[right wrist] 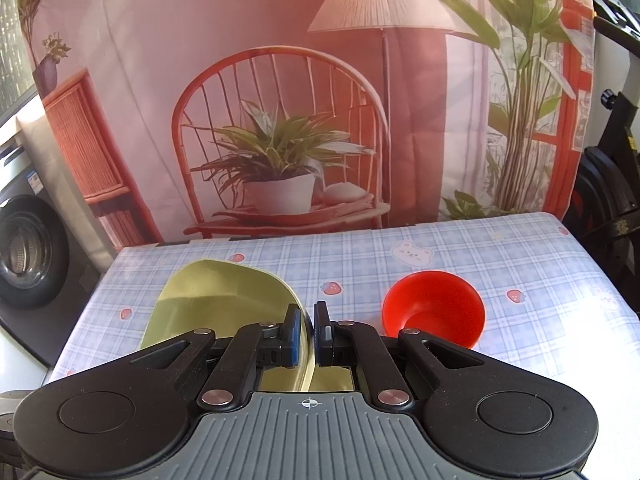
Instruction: Organize plates and bowls
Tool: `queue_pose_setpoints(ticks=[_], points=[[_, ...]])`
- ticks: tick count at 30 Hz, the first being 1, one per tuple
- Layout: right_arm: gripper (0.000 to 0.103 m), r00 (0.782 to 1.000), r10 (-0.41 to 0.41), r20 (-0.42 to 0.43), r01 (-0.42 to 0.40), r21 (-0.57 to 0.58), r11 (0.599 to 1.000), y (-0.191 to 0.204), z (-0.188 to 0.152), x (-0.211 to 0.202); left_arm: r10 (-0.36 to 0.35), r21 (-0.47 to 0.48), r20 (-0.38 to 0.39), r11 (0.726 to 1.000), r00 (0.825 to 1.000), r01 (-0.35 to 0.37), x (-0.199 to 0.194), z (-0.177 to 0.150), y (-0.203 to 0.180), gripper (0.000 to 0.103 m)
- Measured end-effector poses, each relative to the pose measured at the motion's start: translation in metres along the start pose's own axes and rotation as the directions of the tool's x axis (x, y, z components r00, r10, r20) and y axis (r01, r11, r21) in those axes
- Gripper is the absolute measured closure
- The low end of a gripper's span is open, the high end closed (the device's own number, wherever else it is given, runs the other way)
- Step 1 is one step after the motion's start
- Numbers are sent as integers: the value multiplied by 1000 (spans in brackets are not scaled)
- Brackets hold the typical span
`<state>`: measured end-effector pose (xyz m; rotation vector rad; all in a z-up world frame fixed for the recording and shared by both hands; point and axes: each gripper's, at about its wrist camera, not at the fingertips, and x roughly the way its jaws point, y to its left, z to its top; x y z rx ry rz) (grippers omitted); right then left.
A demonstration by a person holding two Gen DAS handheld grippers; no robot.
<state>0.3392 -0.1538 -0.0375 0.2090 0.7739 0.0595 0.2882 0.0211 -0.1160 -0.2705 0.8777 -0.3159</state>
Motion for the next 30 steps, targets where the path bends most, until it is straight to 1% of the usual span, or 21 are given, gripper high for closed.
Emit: queue_pose_setpoints(ticks=[5,12,16,22,25,30], points=[[97,998,27,-54,-25,37,999,-13,-8,26,36,16,-37,999,999,-36,15,1,3,92],[97,995,54,-88,-44,106,993,-34,-18,53,86,65,-74,995,994,-81,38,9,1,92],[97,991,62,-121,-45,138,989,-45,-27,70,103,99,-97,991,990,-93,52,12,0,92],[97,984,61,-166,-36,146,989,-52,-38,87,125,119,-116,987,985,-111,66,10,2,92],[97,984,59,-168,-33,151,988,-55,-39,91,129,138,-125,984,984,-111,72,7,2,92],[97,983,51,-178,-23,154,988,-58,-41,95,128,167,-110,980,986,-109,73,5,-1,92]])
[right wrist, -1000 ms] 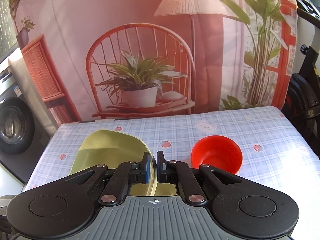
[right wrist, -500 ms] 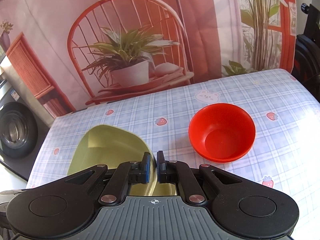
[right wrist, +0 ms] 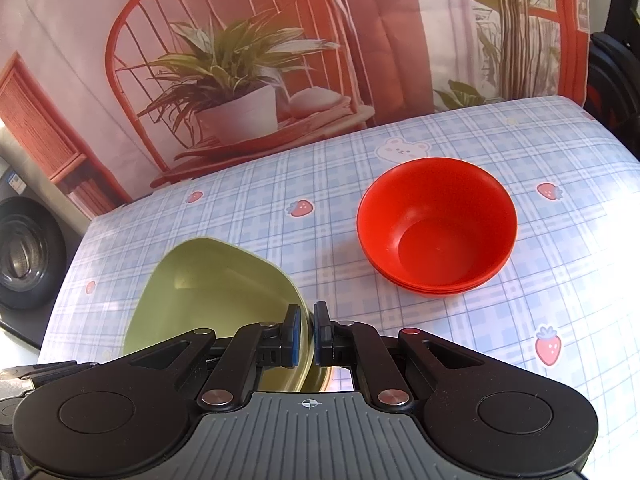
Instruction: Organize plates and bowls
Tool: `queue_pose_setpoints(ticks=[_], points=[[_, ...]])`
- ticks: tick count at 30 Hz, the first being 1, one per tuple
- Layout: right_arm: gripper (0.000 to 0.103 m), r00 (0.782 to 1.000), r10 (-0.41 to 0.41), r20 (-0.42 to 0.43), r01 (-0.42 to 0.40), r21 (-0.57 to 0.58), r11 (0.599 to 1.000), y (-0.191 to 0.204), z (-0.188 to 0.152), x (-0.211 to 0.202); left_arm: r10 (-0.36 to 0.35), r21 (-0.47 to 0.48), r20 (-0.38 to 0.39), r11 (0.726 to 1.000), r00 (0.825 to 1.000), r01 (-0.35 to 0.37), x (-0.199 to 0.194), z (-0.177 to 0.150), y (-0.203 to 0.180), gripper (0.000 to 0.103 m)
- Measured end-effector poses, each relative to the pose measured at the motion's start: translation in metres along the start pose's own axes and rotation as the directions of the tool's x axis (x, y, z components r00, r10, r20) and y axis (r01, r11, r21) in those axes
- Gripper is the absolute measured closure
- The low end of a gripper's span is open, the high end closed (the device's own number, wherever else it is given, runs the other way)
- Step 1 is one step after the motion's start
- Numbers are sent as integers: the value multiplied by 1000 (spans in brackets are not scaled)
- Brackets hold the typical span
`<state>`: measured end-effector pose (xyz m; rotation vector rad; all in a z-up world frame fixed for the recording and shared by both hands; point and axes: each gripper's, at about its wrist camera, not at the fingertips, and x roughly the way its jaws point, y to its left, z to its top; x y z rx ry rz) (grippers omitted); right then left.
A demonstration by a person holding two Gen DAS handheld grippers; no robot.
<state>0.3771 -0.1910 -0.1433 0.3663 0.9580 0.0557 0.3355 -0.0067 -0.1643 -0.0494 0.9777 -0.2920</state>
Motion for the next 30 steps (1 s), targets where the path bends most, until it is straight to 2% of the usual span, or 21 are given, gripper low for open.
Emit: queue_pose_setpoints(ticks=[9,12,25,26,28,30], points=[[96,1000,-3,-22,4,5,1000,-4,-11,5,9,27,7,1000,1000,-10,-3,-1,-1,91],[93,1000,-6,-19,6,5,1000,-4,-12,5,16,18,12,1000,1000,-16,-5,-2,2,87],[80,999,-6,-53,7,14,1000,-8,-32,8,6,-55,70,999,998,-2,-15,-3,13,86],[80,998,-7,-55,8,16,1000,-8,-33,9,7,-60,68,998,998,-3,-14,-3,15,85],[80,998,-6,-58,8,24,1000,-10,-36,9,15,-77,62,997,998,-11,-10,-5,19,73],[80,999,-3,-51,5,35,999,-12,-38,9,17,-92,56,996,998,-12,-7,-7,23,68]])
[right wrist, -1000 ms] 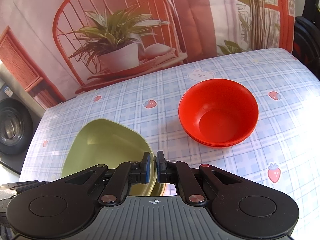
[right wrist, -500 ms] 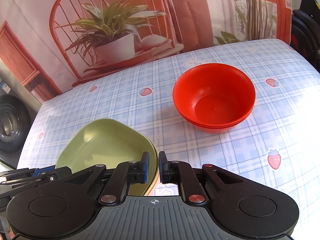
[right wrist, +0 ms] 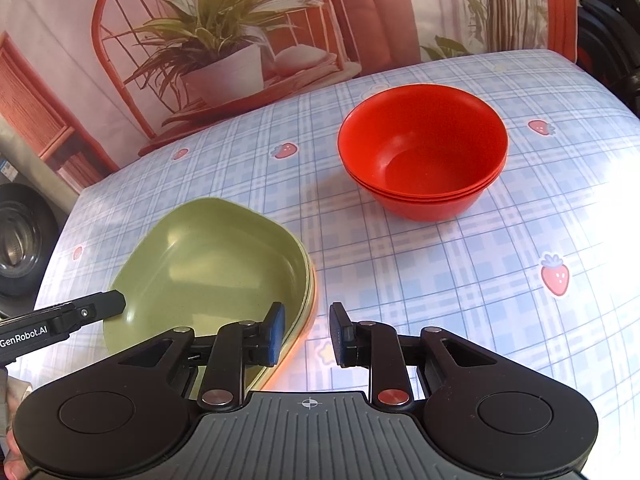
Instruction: Organize plates and bowls
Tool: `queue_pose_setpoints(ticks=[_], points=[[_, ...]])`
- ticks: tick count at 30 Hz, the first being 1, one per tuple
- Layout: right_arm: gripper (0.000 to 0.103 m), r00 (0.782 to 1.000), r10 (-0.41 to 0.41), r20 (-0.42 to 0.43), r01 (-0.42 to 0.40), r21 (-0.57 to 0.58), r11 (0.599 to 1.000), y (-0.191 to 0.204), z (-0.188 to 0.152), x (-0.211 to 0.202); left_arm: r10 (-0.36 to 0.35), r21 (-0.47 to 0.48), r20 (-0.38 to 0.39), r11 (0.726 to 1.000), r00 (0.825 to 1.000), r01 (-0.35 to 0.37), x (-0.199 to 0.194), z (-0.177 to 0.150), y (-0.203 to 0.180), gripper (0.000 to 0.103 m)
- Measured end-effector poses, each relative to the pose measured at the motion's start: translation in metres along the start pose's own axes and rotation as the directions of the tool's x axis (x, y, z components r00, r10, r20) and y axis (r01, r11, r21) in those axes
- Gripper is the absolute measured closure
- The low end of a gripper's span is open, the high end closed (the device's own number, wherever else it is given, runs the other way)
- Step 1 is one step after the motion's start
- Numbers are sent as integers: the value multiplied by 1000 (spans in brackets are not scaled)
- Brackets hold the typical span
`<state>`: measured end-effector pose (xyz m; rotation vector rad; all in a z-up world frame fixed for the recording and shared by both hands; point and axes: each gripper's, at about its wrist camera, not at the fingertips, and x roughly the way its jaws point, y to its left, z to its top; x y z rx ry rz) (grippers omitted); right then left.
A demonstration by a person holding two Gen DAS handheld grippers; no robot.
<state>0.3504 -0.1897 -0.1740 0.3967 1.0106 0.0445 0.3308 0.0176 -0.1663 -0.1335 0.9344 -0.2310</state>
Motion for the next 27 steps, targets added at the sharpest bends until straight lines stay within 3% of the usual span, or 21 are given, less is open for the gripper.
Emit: queue_pose_setpoints(ticks=[4,18,20,22,25,27], points=[[72,1000,2,5,-2,19,1000,-6,-2,-1,-20,-28,-4,999,1000,20,2,0,7,66],[71,996,80,48,-83,60,995,-15,-3,-9,15,-12,-46,1000,999,-16,13,4,1,64],[71,987,132,91,-138,62,989,-17,1,-18,-6,4,-17,1000,1000,6,7,8,-3,64],[71,980,135,150,-142,43,989,-20,7,-27,-10,40,18,999,1000,9,-1,16,-14,64],[71,959,107,262,-96,-52,994,-24,15,-43,-14,77,69,997,998,9,-8,32,-32,64],[71,933,64,353,-9,-155,988,-25,18,-51,-39,76,84,997,996,33,-7,43,-43,64]])
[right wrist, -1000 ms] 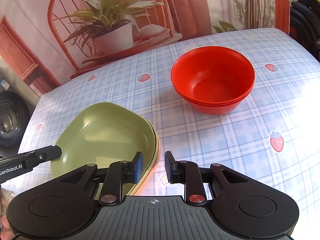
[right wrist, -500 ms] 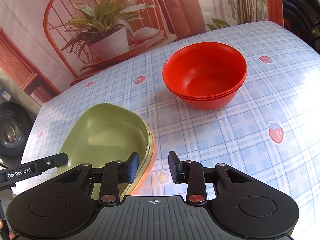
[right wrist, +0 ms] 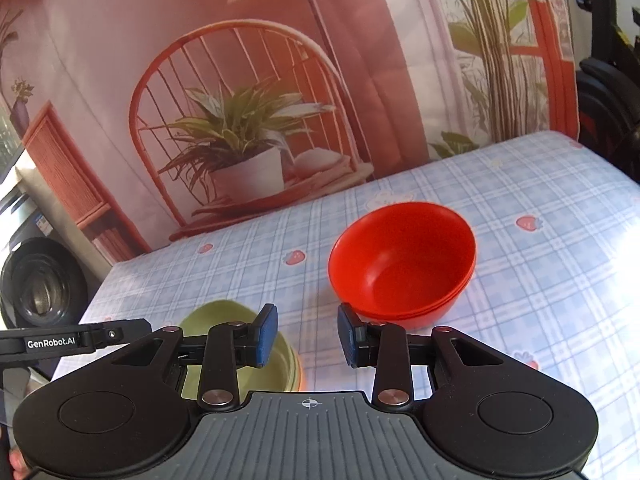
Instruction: Organize plates and bowls
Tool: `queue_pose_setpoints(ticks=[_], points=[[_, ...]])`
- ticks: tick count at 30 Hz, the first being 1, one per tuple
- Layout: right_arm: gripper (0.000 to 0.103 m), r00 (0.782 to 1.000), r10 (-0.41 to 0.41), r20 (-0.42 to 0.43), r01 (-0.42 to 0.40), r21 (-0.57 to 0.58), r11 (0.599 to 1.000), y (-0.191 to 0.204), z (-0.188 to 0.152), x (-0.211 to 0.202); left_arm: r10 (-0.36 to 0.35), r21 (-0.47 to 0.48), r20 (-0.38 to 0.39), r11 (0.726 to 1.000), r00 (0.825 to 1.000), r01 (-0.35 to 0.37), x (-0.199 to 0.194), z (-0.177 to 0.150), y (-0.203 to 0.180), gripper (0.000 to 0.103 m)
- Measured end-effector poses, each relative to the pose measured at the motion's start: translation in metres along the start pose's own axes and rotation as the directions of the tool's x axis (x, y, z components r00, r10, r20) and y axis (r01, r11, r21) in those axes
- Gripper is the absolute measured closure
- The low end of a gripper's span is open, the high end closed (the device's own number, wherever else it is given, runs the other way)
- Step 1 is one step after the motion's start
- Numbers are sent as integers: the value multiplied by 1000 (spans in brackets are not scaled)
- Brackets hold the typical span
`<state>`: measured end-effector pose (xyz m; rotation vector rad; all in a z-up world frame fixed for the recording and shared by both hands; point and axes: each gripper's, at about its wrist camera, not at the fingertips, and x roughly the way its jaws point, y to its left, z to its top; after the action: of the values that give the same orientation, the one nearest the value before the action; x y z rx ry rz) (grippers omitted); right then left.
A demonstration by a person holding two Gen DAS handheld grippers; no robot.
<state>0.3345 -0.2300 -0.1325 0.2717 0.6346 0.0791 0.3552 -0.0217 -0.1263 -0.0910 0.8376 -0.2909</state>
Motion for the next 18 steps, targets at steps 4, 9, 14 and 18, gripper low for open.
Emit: queue_pose_setpoints(ticks=[4,9,14,18], points=[[70,982,-111,152,133,-140,981,-16,4,-6,-46,29,13,999,999,46,16,22,-31,64],[70,973,-173,154,176,-7,984,-57,1,4,-108,62,-15,992,994,109,49,38,-65,64],[70,981,-170,95,162,87,983,-83,-6,24,-131,66,-76,989,989,136,87,41,-90,64],[70,985,-163,63,153,142,978,-91,-13,38,-140,71,-140,986,980,151,115,38,-103,64]])
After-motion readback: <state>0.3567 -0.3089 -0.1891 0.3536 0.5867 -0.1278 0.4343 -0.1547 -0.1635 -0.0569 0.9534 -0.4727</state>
